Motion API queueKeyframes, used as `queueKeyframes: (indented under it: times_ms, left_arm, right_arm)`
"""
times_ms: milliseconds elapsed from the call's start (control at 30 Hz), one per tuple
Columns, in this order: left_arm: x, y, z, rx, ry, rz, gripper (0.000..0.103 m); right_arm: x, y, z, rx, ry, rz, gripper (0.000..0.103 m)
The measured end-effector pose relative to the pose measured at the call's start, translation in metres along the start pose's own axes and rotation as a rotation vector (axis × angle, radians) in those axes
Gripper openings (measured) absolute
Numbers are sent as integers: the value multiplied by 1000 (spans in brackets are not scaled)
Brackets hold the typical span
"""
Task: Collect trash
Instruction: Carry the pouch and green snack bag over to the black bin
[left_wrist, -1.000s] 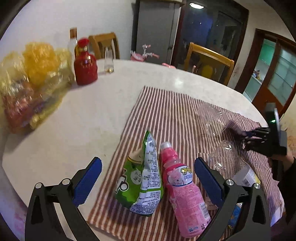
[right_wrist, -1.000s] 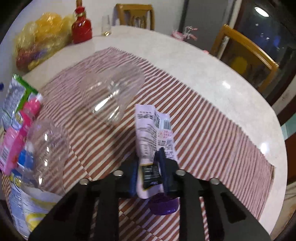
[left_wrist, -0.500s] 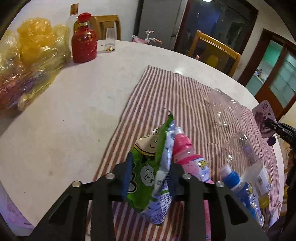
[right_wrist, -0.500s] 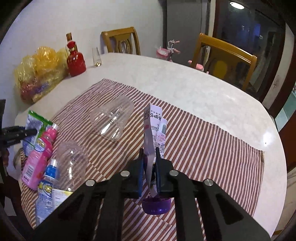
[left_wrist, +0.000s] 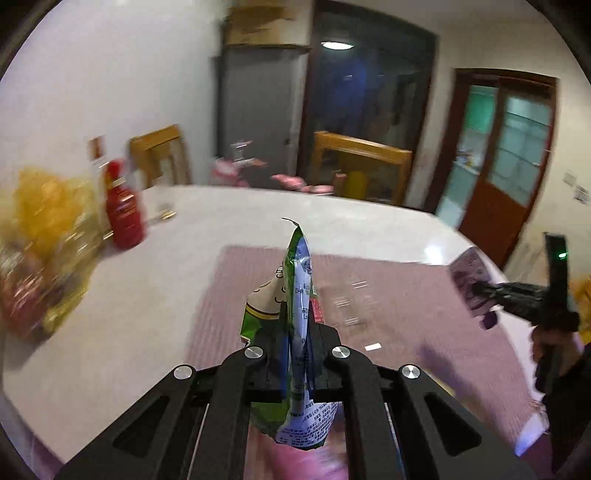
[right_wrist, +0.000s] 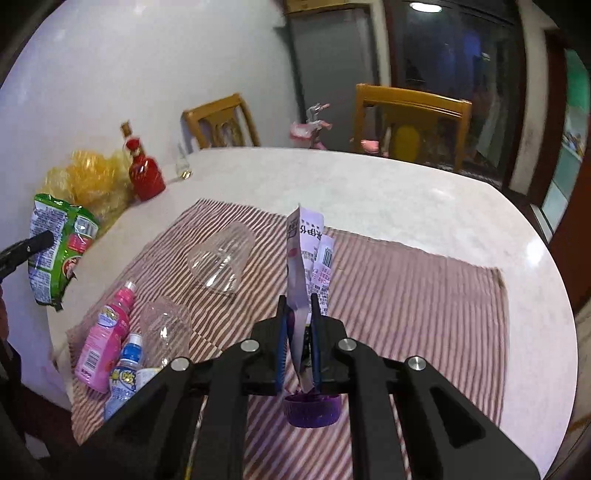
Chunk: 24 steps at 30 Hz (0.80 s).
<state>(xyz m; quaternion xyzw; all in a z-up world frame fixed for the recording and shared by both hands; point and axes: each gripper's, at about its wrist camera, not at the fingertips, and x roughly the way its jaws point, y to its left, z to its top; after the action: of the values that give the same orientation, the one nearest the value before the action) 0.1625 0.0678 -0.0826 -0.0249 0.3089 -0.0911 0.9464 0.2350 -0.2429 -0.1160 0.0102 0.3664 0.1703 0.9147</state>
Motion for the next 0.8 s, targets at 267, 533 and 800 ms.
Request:
queueKeyframes:
  times_ms: [267, 533, 800]
  left_arm:
    - [27, -166, 23, 220, -17, -353, 6]
    - [37, -329, -4, 355, 50, -651, 6]
    - [34, -430, -48, 497, 123, -767, 6]
  right_arm:
    - [-147, -108, -86, 230, -97, -351, 11]
    - [-250, -231, -248, 612, -12, -667, 11]
    - [-231, -287, -323, 812, 70, -709, 14]
